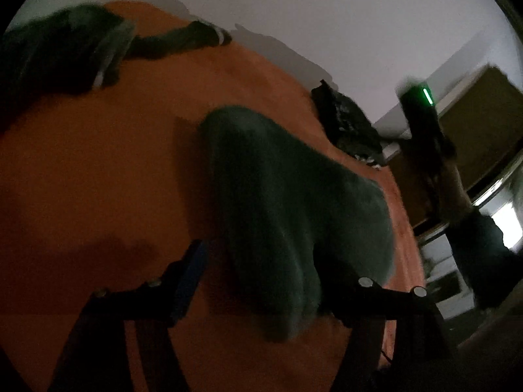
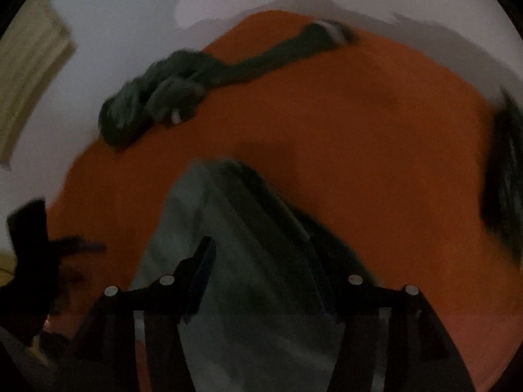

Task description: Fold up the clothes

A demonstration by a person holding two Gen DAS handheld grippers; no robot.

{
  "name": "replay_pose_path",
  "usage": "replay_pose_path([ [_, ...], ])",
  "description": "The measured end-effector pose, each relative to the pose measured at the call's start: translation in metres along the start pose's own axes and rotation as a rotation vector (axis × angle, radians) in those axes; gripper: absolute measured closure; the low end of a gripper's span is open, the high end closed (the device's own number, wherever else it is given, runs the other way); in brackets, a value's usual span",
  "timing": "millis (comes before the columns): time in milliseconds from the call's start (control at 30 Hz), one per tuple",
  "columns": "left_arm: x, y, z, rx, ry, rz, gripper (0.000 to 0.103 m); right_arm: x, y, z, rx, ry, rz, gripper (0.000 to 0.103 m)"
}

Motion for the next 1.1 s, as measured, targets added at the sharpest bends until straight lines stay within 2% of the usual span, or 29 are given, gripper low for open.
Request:
replay_pose_path([
  [100, -0.007, 0.035, 0.028, -0.032, 0.038, 0.037, 0.034, 0.041, -0.012, -0.031, 0.025, 0.081, 0.007, 0.049],
  [200, -0.011, 0.081, 0.053, -0.057, 0.039, 0.074, 0.027, 0.056, -0.021, -0.046, 0.053, 0.128, 0.119, 0.049],
  [267, -0.017, 0.110, 0.065, -0.088, 0.041, 0.113, 0.027, 0.059, -0.029, -0.049, 0.075, 0.080, 0.136, 0.049],
  [333, -0.026, 0.140, 0.070, -0.151, 0.036, 0.129, 0.027, 0.054, -0.018, -0.054, 0.026, -0.017, 0.103, 0.053],
  [400, -0.025, 0.147, 0.073, -0.146, 0.023, 0.096, 0.043, 0.053, -0.006, -0.063, -0.031, -0.117, 0.047, 0.094],
  [433, -0.023, 0.149, 0.074, -0.137, 0.015, 0.076, 0.063, 0.050, -0.002, -0.063, -0.022, -0.144, 0.020, 0.094],
  [467, -0.017, 0.145, 0.078, -0.104, 0.021, 0.071, 0.070, 0.047, -0.002, -0.060, 0.000, -0.168, -0.004, 0.096],
  [533, 0.001, 0.128, 0.087, -0.006, 0.068, 0.067, 0.076, 0.045, -0.027, -0.049, 0.125, -0.177, -0.040, 0.096],
  [600, 0.016, 0.117, 0.095, 0.066, 0.114, 0.080, 0.076, 0.048, -0.044, -0.041, 0.206, -0.149, -0.059, 0.096],
  [633, 0.018, 0.121, 0.096, 0.064, 0.128, 0.103, 0.075, 0.054, -0.042, -0.039, 0.208, -0.138, -0.072, 0.096],
  [700, 0.008, 0.146, 0.092, -0.018, 0.120, 0.184, 0.070, 0.067, -0.034, -0.035, 0.201, -0.117, -0.096, 0.096],
  [767, -0.010, 0.165, 0.082, -0.062, 0.056, 0.235, 0.054, 0.082, -0.002, -0.038, 0.128, -0.085, -0.096, 0.096],
  [800, -0.017, 0.167, 0.080, -0.060, 0.021, 0.248, 0.048, 0.090, 0.015, -0.040, 0.090, -0.065, -0.090, 0.096],
  [867, -0.029, 0.163, 0.077, -0.050, -0.063, 0.242, 0.026, 0.102, 0.037, -0.045, 0.045, -0.017, -0.070, 0.095],
  [933, -0.045, 0.153, 0.078, -0.053, -0.168, 0.192, 0.024, 0.109, 0.029, -0.045, 0.071, 0.046, -0.061, 0.080],
  [967, -0.050, 0.146, 0.081, -0.050, -0.196, 0.187, 0.024, 0.112, 0.023, -0.044, 0.090, 0.083, -0.057, 0.059],
  [1000, -0.055, 0.136, 0.084, -0.041, -0.216, 0.193, 0.024, 0.115, 0.014, -0.045, 0.112, 0.117, -0.053, 0.045],
  [1033, -0.060, 0.127, 0.088, -0.033, -0.237, 0.199, 0.025, 0.117, 0.002, -0.045, 0.139, 0.143, -0.046, 0.044],
  [1100, -0.054, 0.110, 0.094, -0.032, -0.187, 0.257, 0.025, 0.116, -0.027, -0.049, 0.196, 0.181, -0.053, 0.044],
])
Point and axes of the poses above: each gripper's, at about its wrist camera, not at the fingertips, and y roughly the way its jaws point, x to its right, z to its top, the point moved 4 cm from there along y, roughly the way its jaws point, and after that the axes turned 6 degrees about x, right-handed, at the moved point
